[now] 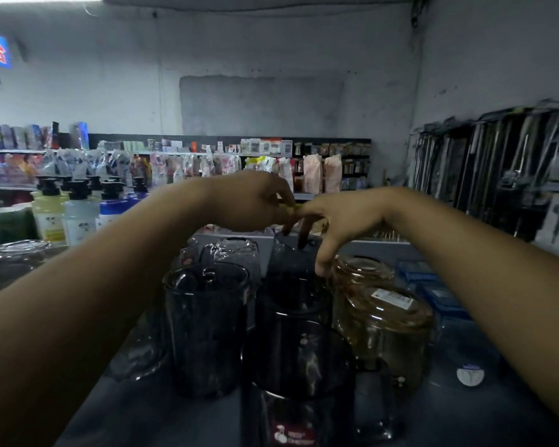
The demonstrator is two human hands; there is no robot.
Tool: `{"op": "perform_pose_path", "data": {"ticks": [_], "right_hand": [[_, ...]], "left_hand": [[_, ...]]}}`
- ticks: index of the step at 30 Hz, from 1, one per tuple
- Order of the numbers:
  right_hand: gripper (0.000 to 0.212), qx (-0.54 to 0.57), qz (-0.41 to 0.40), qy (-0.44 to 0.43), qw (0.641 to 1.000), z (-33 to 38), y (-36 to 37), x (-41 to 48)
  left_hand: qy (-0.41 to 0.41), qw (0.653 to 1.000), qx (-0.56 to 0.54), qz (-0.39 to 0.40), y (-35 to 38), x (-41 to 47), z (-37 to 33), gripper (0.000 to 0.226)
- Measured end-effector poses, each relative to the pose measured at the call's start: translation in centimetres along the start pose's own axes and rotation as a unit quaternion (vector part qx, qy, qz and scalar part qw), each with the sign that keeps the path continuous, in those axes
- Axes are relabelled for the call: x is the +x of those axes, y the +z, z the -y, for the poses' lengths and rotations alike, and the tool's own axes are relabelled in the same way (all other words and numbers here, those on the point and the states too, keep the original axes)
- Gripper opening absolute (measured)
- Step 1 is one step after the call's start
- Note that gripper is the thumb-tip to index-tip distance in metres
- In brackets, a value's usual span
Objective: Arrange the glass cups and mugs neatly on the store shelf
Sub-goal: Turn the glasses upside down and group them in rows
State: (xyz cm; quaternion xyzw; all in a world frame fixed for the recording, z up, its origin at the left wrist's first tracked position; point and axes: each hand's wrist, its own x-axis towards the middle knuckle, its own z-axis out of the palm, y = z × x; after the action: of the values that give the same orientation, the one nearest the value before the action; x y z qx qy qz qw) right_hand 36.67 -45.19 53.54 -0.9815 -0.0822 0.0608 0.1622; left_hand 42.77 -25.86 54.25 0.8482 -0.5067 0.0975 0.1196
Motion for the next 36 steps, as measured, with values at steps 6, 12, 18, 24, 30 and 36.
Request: {"op": "perform_pose_path", "data": {"ticks": [6, 12, 18, 24, 30, 36], "right_hand": [[0.072, 0.077, -0.099, -0.022, 0.992, 0.7, -1.4, -2.5], [0.073, 0.084, -0.136, -0.046, 0.986, 1.6, -2.1, -3.7], [0.072, 0.105, -0.165, -0.062, 0.979, 2.1, -1.9, -4.1], [0.068, 0.31, -0.23, -0.015, 0.922, 1.2, -2.1, -3.4], [0.077, 0.514, -0.079, 0.024, 0.854, 1.4, -1.0, -2.5], [0.044, 0.613, -0.024, -0.136, 0.778, 2.7, 0.1, -1.7]], "left_hand": [[-0.036, 0.996, -0.082, 0.004, 0.2, -1.4, -0.3, 0.052], [-0.044, 0.989, -0.14, -0.034, 1.4, -2.0, -1.6, 0.109], [-0.092, 0.971, -0.186, -0.115, 1.1, -2.5, -1.4, 0.081], [-0.164, 0.939, -0.224, -0.203, 0.3, -3.5, -0.6, 0.089], [-0.161, 0.898, -0.291, -0.289, 0.2, -3.8, -0.7, 0.084], [-0.116, 0.869, -0.393, -0.279, 0.3, -3.6, -1.0, 0.103]]}}
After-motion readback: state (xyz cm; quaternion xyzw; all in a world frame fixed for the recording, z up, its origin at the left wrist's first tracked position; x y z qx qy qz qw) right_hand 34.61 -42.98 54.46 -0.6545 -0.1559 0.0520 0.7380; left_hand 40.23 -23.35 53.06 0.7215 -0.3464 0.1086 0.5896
